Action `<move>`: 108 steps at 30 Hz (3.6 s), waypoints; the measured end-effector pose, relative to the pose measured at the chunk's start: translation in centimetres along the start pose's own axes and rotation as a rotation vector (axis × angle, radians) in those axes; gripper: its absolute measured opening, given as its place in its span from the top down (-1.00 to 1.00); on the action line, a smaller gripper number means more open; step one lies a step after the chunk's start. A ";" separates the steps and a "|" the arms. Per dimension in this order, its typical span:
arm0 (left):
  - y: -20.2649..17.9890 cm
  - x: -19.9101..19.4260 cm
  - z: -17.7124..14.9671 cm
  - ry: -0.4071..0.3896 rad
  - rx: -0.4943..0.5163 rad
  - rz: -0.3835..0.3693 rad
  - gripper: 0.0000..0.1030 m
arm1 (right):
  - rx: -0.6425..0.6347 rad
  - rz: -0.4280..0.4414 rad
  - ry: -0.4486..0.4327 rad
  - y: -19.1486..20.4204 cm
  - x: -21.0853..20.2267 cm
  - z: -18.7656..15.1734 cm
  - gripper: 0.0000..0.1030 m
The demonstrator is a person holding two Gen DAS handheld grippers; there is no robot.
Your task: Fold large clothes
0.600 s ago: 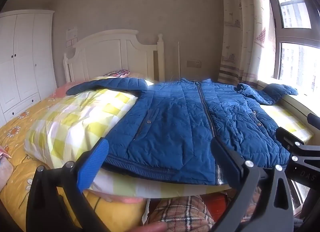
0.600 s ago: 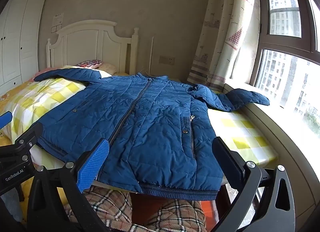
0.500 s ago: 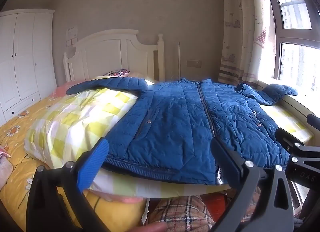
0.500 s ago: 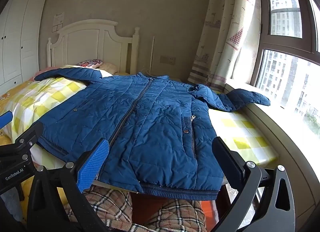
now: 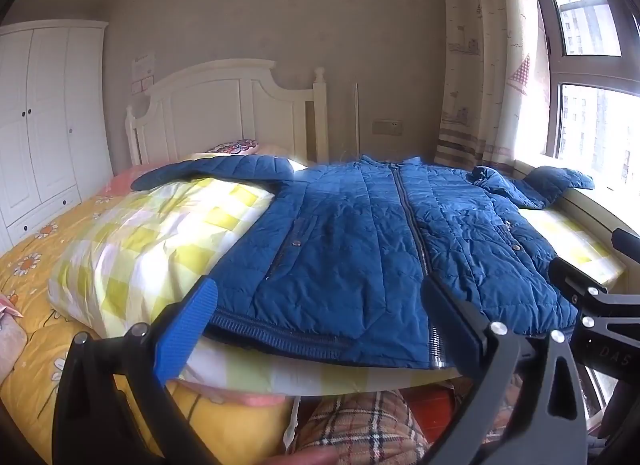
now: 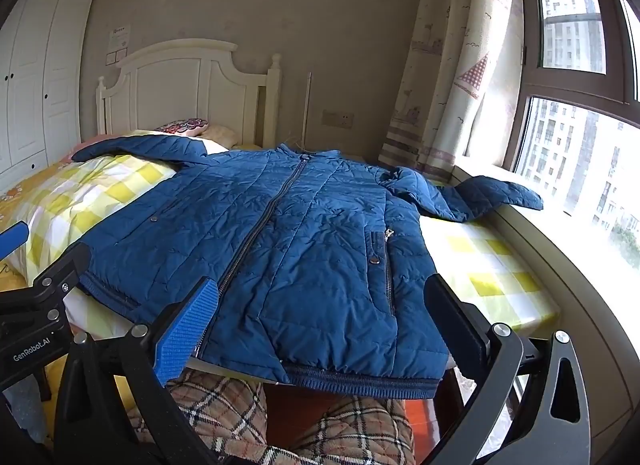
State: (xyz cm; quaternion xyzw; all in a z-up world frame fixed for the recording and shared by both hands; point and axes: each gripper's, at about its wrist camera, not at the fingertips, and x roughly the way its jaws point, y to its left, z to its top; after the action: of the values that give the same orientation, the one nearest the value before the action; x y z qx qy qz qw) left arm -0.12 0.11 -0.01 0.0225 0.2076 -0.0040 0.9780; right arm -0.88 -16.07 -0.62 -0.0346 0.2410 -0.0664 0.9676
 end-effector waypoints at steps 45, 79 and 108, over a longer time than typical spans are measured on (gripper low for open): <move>-0.2 0.1 -0.1 0.004 0.000 0.000 -0.96 | 0.003 0.020 0.020 0.1 0.5 -0.4 -0.91; -1.9 3.0 0.2 0.072 0.069 -0.060 -0.96 | 0.106 0.142 0.067 -2.2 2.5 -0.8 -0.91; -3.6 41.1 8.8 0.514 0.013 -0.128 -0.96 | 0.793 -0.433 0.274 -49.2 34.8 10.6 -0.53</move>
State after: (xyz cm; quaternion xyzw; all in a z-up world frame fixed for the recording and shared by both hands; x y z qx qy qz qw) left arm 40.99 -3.85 -8.82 0.0157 0.4502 -0.0614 0.8907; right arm 29.03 -69.40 -2.45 0.2974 0.3097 -0.3577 0.8293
